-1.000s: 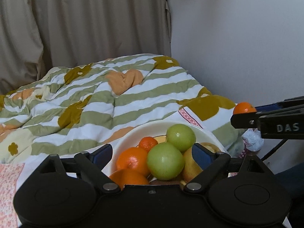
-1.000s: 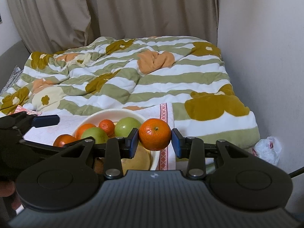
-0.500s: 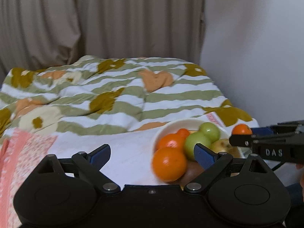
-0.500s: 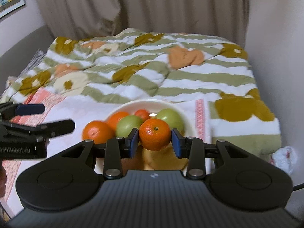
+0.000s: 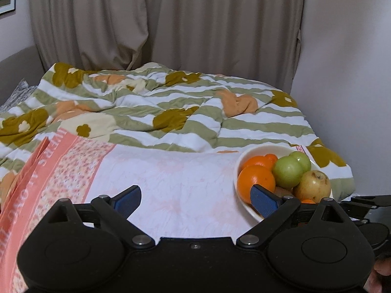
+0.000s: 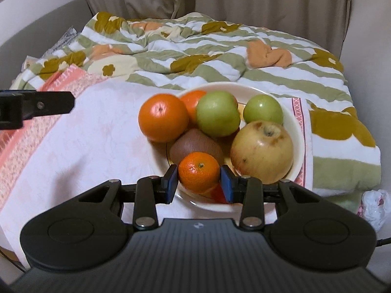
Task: Organize fruits
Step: 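Open the left tool to drop the green apple while the right tool releases the mandarin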
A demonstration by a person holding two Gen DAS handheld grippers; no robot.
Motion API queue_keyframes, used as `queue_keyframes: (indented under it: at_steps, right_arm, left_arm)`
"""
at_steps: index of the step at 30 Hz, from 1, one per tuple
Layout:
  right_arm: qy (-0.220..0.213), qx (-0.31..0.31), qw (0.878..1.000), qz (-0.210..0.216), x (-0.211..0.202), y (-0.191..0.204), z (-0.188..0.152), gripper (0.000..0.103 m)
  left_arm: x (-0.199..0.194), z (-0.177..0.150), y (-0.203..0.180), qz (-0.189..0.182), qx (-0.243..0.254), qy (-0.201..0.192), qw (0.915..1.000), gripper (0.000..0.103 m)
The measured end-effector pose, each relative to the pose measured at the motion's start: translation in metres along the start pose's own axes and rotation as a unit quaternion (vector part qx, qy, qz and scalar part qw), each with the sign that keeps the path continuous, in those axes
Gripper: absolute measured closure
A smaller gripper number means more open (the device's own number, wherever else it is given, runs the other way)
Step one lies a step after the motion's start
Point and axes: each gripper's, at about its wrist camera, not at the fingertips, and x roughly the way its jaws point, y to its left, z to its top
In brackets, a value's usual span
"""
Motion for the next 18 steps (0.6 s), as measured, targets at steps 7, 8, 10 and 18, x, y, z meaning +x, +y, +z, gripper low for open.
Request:
queue_keyframes:
  at_steps: [7,8,10,18]
  right_arm:
    - [-0.019,-0.022,0.999,-0.031,0.004,0.009,-0.010,0.016]
    - [-0.024,-0.023,0.999,-0.039,0.001,0.010,-0.011,0.009]
    - [-0.031,-0.019,0.999,-0.039,-0.007,0.009,-0.013,0.006]
    - [-0.044,0.013,0.997,-0.057,-0.062,0.016,-0.007,0.006]
  left_arm:
    - [-0.008,-0.015,0.005,0.001,-0.010,0.001,0.9999,0.005]
    - [-0.010,-0.016,0.006,0.001,-0.011,0.000,0.9999,0.005]
    - [-0.017,-0.018,0.007,-0.001,-0.014,-0.002,0.9999,0.005]
    - [-0.065,-0.011,0.009,-0.021,-0.010,-0.029,0.9993,0.005]
